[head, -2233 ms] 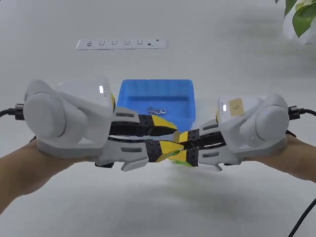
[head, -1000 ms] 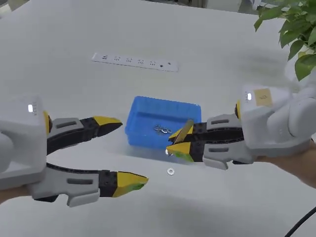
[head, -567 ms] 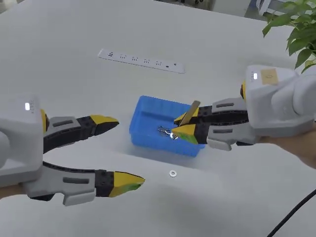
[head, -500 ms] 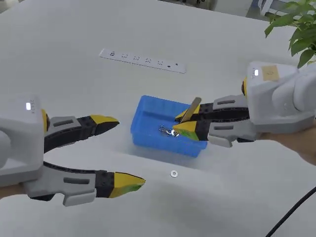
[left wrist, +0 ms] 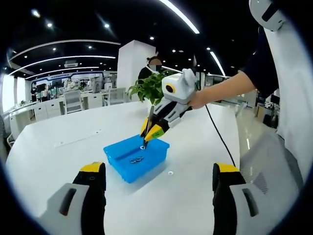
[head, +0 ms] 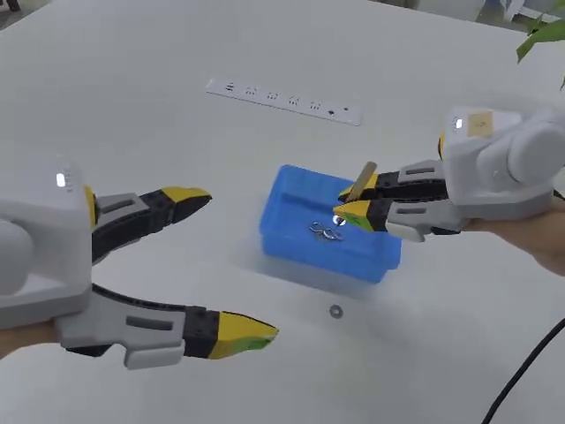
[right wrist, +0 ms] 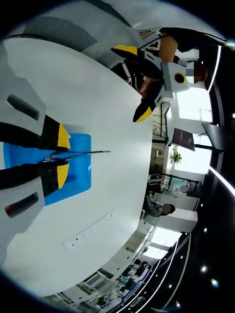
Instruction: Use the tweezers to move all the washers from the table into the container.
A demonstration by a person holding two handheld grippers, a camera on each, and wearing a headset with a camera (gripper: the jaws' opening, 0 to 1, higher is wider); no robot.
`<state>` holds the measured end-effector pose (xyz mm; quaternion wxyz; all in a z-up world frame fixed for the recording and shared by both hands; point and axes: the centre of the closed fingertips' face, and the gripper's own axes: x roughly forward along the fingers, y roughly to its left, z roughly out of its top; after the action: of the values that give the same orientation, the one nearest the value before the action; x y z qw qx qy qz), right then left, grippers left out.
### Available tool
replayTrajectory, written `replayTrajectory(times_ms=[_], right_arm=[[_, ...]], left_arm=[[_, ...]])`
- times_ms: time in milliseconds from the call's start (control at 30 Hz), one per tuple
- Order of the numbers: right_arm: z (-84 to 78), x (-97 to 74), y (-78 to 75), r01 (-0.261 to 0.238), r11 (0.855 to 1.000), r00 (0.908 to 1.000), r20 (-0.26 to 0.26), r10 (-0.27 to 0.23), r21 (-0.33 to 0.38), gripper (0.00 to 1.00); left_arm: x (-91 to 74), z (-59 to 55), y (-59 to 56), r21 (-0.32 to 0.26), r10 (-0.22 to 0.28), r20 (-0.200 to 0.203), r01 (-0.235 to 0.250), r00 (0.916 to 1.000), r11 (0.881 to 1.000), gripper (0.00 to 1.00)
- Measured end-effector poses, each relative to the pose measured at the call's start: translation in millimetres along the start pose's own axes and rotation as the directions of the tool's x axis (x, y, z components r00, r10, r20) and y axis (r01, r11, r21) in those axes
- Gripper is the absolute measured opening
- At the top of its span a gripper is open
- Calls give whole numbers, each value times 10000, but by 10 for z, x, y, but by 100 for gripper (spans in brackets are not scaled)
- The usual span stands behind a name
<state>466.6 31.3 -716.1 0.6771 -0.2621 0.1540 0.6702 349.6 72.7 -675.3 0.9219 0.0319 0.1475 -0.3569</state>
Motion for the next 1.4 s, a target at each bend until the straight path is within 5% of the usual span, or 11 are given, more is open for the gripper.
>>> replayTrajectory(times_ms=[567,1400], right_arm=[[-326,179,-29,-249,9997,9989,-388,251,68,10],[-344,215,-22,-342,9994,9990,-270,343,75,10]], left_arm=[[7,-31,-1,-127,145,-315,-149,9994,9998,99],[13,-52,-6,-236,109,-484,-121,9988,9996,99]])
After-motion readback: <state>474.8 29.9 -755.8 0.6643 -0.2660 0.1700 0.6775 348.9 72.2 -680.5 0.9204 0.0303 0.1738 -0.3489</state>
